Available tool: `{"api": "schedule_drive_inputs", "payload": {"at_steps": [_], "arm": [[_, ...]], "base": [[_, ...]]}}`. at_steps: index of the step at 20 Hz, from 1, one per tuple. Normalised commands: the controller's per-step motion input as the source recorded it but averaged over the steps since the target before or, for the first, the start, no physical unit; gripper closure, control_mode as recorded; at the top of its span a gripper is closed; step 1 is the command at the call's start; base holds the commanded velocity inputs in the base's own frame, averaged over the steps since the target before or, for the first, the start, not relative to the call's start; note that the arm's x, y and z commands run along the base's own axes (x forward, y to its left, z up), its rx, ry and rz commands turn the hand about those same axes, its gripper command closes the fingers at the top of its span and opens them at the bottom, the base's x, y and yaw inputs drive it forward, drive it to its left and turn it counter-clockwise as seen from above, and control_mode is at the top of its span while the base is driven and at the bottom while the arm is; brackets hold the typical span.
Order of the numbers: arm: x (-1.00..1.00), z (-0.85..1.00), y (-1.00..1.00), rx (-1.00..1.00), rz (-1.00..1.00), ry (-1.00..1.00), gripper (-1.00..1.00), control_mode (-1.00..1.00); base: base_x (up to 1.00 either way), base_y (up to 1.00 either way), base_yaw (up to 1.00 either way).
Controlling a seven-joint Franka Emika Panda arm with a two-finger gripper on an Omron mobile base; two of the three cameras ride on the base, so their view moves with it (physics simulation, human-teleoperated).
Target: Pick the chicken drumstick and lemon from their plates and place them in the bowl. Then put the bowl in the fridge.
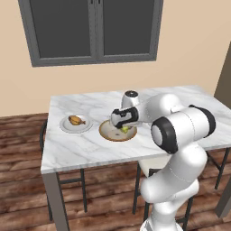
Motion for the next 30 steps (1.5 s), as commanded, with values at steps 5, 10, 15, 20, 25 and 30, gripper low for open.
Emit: {"api": "schedule_drive_inputs", "payload": {"at_steps": [5, 10, 15, 20, 25, 30], "arm": [[0.03, -0.24, 0.10, 0.01, -0.11, 0.02, 1.00, -1.00], [0.04, -0.18, 0.05, 0.00, -0.08, 0.09, 1.00, -1.00], [0.05, -0.16, 0.07, 0.00, -0.05, 0.07, 1.00, -1.00], [0.06, -0.13, 0.05, 0.00, -0.04, 0.04, 1.00, -1.00], [0.07, -0.09, 0.06, 0.00, -0.03, 0.03, 1.00, -1.00], [0.05, -0.09, 0.05, 0.00, -0.03, 0.05, -1.00, -1.00]], "base": [[0.00, 0.00, 0.00], [0.00, 0.00, 0.00], [0.00, 0.00, 0.00], [0.00, 0.00, 0.00], [0.00, 0.00, 0.00], [0.00, 0.00, 0.00]]}}
